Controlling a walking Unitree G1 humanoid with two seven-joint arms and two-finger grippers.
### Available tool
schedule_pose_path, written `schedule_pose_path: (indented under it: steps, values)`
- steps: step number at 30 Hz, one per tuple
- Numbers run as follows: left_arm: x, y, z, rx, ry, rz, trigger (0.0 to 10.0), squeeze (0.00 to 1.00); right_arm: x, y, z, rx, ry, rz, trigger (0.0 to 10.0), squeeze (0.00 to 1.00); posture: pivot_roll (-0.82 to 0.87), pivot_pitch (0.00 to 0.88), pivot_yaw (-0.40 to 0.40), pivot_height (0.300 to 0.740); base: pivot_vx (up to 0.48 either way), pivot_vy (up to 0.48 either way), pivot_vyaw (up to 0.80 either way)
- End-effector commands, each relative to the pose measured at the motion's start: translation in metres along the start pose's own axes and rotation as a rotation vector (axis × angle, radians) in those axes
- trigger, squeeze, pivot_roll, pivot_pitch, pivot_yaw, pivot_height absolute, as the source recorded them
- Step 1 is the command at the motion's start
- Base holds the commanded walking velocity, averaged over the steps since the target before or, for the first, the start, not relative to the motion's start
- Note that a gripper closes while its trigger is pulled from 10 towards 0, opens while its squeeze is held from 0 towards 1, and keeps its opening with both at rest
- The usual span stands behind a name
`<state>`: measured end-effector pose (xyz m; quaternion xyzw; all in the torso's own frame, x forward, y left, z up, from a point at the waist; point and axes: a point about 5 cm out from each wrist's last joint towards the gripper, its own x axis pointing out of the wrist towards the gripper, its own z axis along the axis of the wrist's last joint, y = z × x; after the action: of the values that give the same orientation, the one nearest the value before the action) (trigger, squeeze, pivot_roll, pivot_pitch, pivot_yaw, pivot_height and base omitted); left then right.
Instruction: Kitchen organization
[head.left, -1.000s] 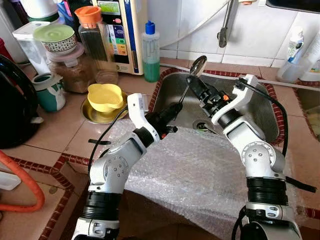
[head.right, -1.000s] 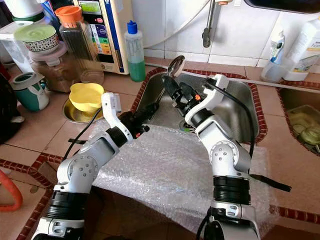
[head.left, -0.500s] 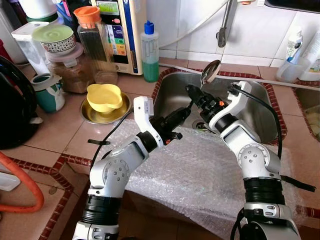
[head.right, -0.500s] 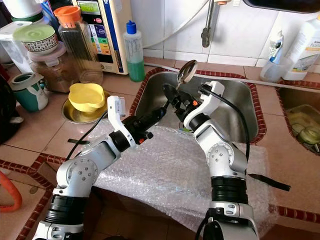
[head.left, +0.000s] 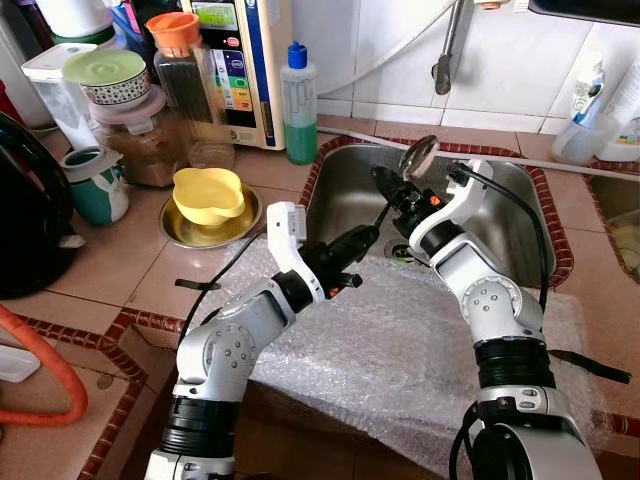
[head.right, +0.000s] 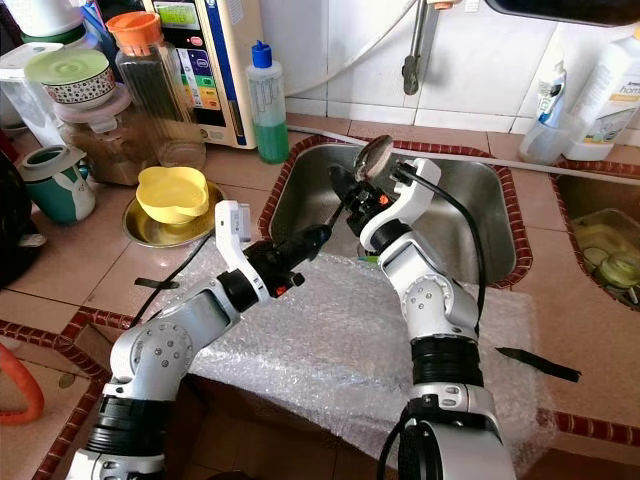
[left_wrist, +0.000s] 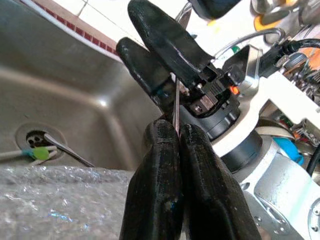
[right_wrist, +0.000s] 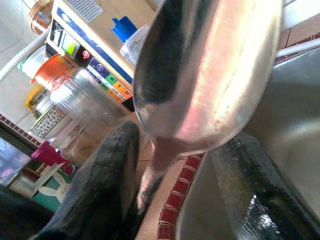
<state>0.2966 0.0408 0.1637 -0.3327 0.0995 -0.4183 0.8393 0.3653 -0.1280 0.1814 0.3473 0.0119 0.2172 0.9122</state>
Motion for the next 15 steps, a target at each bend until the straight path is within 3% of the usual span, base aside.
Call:
schedule_pose_path:
  steps: [1,15]
  values:
    - [0.0004,-0.0110,0.0061,0.018,-0.022,-0.065,10.0,0.00,0.0009,-0.0038,-0.0021,0.017,0.006,-0.028,0.0,0.00,0.08,0.037,0.040,0.740,0.000,0.000,0.00]
    - [0.0002,-0.0030,0.0081,0.029,-0.034,-0.011,10.0,0.00,-0.0017,-0.0122,-0.0013,0.021,-0.008,-0.061,0.0,0.00,0.07,0.042,0.047,0.740,0.000,0.000,0.00]
